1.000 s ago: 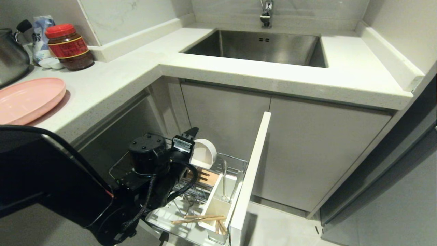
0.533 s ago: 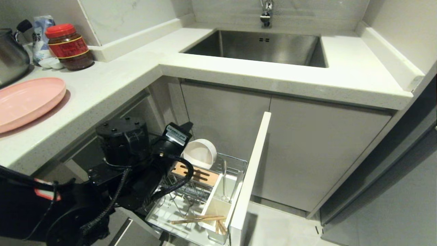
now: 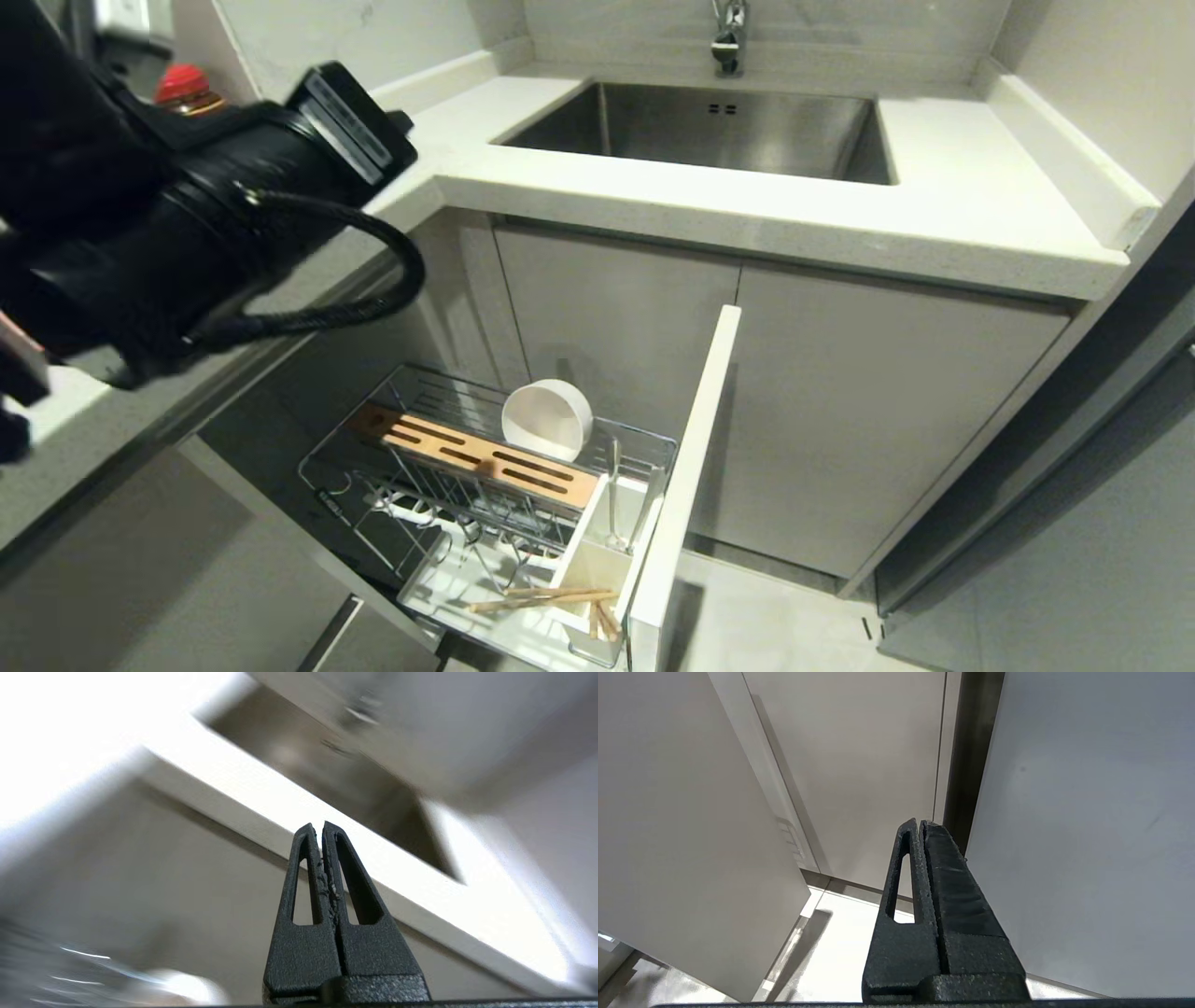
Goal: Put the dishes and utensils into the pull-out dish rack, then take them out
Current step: Pick up the plate and place it in the cupboard
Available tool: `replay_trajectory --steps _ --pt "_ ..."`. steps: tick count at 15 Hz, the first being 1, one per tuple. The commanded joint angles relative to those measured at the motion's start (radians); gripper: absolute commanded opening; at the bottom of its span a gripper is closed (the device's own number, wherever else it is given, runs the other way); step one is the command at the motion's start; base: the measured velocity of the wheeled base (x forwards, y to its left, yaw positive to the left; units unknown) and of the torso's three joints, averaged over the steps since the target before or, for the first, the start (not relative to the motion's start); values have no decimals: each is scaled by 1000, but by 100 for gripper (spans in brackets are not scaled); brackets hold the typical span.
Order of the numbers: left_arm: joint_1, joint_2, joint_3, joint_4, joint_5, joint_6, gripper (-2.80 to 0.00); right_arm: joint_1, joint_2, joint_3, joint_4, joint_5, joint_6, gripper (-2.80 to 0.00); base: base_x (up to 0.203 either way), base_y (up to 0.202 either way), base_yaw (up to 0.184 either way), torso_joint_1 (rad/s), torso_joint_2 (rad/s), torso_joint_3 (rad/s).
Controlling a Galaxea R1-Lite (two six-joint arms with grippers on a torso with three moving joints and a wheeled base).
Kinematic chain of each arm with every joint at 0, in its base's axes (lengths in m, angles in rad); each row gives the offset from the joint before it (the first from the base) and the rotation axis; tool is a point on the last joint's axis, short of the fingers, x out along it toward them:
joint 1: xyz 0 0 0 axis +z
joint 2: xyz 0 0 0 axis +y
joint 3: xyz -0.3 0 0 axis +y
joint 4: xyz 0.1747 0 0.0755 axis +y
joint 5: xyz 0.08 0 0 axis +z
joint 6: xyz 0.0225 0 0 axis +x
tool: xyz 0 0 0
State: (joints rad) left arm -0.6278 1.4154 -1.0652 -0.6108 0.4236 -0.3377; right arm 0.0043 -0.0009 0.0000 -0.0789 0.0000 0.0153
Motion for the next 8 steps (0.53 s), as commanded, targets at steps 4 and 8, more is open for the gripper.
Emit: replay_trajectory --steps 4,8 --pt "294 -86 -282 461 51 123 -280 0 0 26 -1 0 0 -280 0 0 0 0 0 0" --pt "419 -45 -438 858 91 112 -280 0 1 26 -1 0 0 -280 0 0 0 0 0 0"
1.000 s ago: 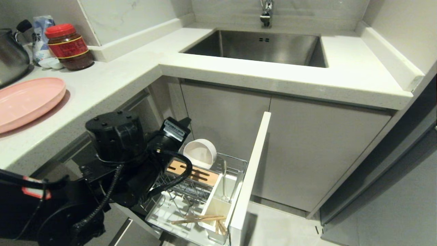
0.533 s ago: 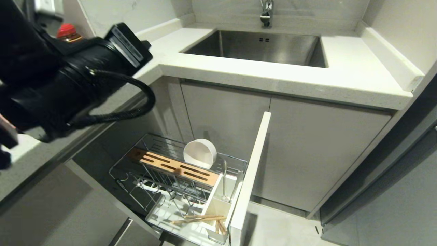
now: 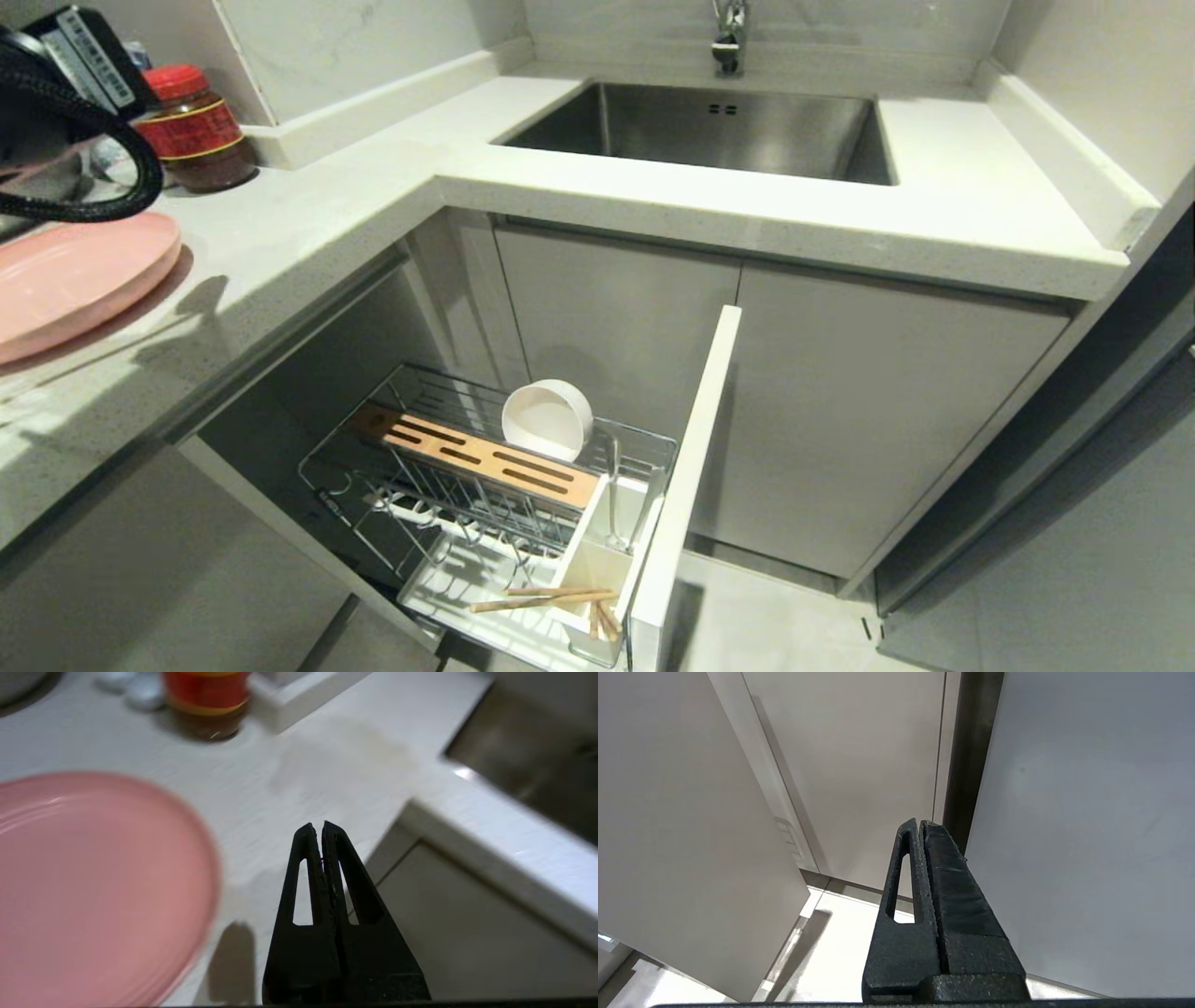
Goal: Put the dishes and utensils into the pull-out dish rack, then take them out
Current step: Pick up the plate and place it in the cupboard
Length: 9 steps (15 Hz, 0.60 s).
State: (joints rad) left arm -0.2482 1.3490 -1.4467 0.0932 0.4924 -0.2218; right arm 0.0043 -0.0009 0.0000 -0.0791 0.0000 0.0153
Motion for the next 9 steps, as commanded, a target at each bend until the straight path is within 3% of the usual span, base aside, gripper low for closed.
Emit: replay_trajectory --steps 1,2,3,6,9 --pt "53 32 -84 225 59 -8 -280 0 0 26 -1 0 0 -280 0 0 0 0 0 0" --pt "76 51 -107 275 96 -22 -280 0 1 26 -1 0 0 -280 0 0 0 0 0 0" --pt "110 73 -125 301 109 -37 0 0 1 26 -1 0 0 -280 0 0 0 0 0 0" --pt "211 115 -174 322 118 -45 0 0 1 26 -1 0 0 -280 0 0 0 0 0 0" --pt "257 173 -211 387 115 -67 0 0 1 26 -1 0 0 -280 0 0 0 0 0 0"
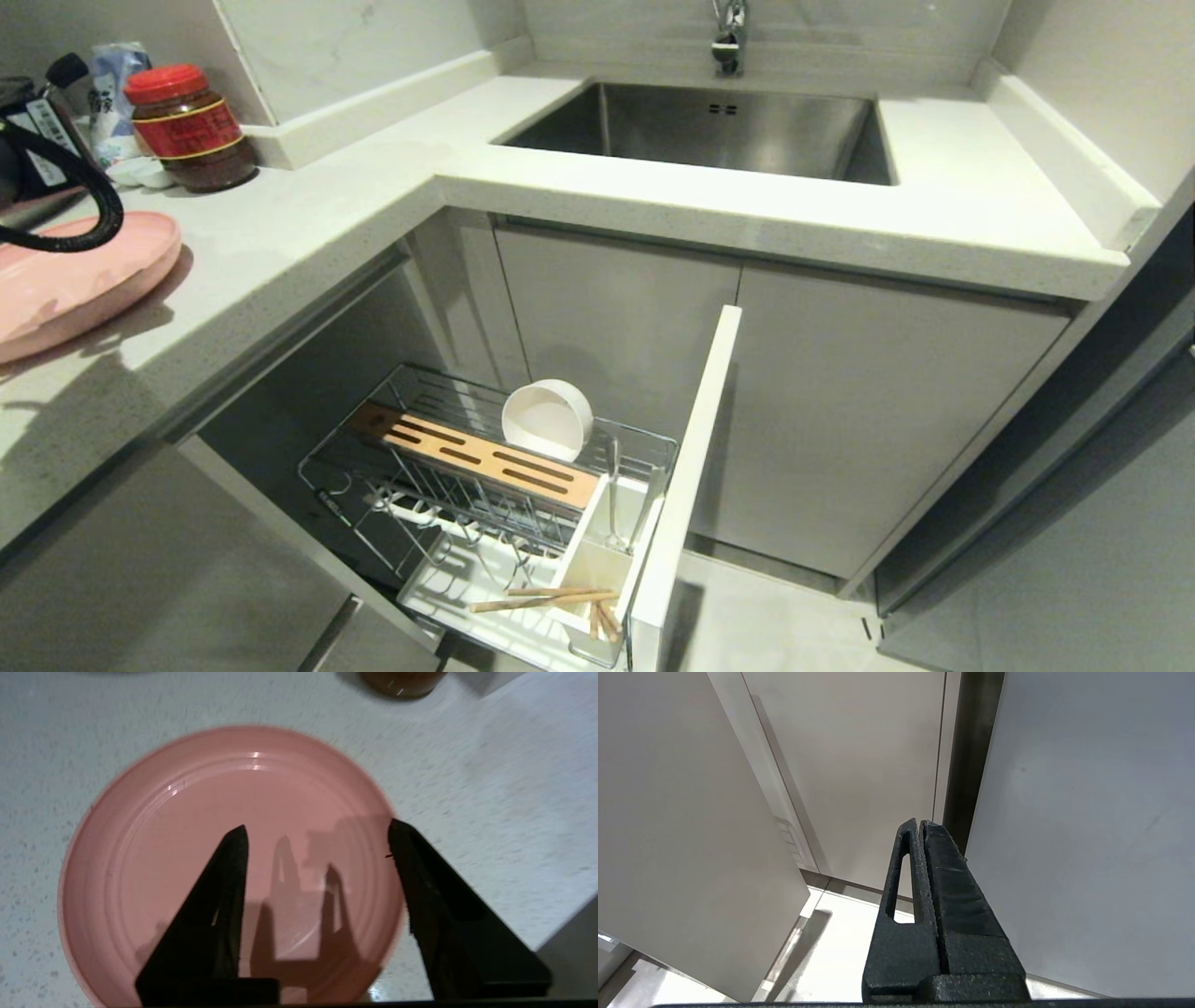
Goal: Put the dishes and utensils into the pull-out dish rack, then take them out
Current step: Pick up the plate and place it in the cupboard
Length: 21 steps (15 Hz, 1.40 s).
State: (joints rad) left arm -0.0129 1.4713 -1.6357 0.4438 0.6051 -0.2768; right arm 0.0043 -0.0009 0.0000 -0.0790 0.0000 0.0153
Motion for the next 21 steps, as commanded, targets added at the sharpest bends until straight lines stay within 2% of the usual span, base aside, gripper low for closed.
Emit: replay_trajectory --steps 1,3,5,6,13,19,21 --pt "24 67 -52 89 -2 -28 0 0 1 26 -1 0 0 -280 0 0 0 0 0 0" --pt "24 112 -114 207 -29 -104 0 0 1 26 -1 0 0 -280 0 0 0 0 0 0" --pt "48 145 -158 256 -92 -129 0 0 1 26 -1 0 0 -280 0 0 0 0 0 0" --pt "59 157 -161 257 -96 -130 0 0 1 26 -1 0 0 -280 0 0 0 0 0 0" --pt "89 194 -173 217 -164 -134 0 0 1 26 -1 0 0 -280 0 0 0 0 0 0" --pt "91 196 -182 142 -164 -138 0 0 1 26 -1 0 0 -280 0 0 0 0 0 0" --pt "86 182 -193 112 -166 -166 0 0 1 26 -1 0 0 -280 0 0 0 0 0 0"
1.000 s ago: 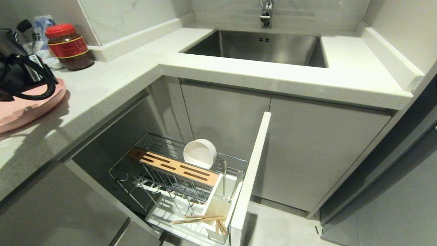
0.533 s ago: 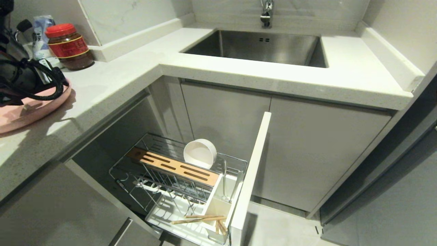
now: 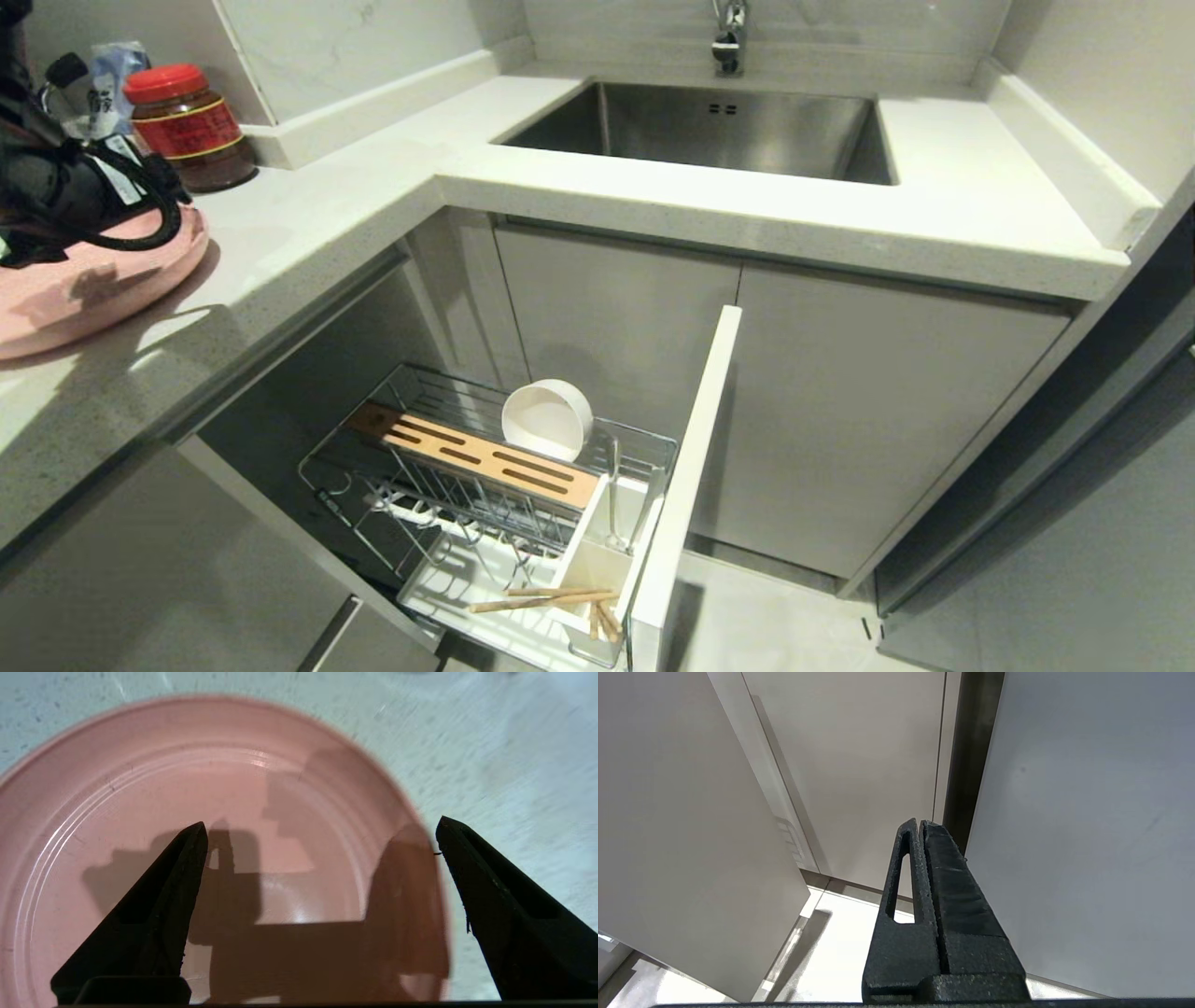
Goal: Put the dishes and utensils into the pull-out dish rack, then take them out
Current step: Pick up the plate and place it in the cupboard
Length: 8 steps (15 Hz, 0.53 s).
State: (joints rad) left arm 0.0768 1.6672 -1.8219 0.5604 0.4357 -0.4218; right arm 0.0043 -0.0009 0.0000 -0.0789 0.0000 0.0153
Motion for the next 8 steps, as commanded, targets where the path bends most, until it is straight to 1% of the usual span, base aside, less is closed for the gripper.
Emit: replay_trajectory --steps 1,3,5,7,8 --pt "-11 -18 -16 -8 2 -31 0 0 1 26 -1 0 0 -280 0 0 0 0 0 0" --pt "-30 -22 -20 -7 2 -36 0 0 1 26 -1 0 0 -280 0 0 0 0 0 0" --pt "-66 -9 -13 -7 4 -41 0 0 -1 26 -1 0 0 -280 0 0 0 0 0 0" --pt "-80 19 10 -8 30 -45 0 0 0 26 -1 0 0 -280 0 0 0 0 0 0" --pt "-80 28 10 -9 30 -46 0 0 1 26 -1 0 0 -280 0 0 0 0 0 0"
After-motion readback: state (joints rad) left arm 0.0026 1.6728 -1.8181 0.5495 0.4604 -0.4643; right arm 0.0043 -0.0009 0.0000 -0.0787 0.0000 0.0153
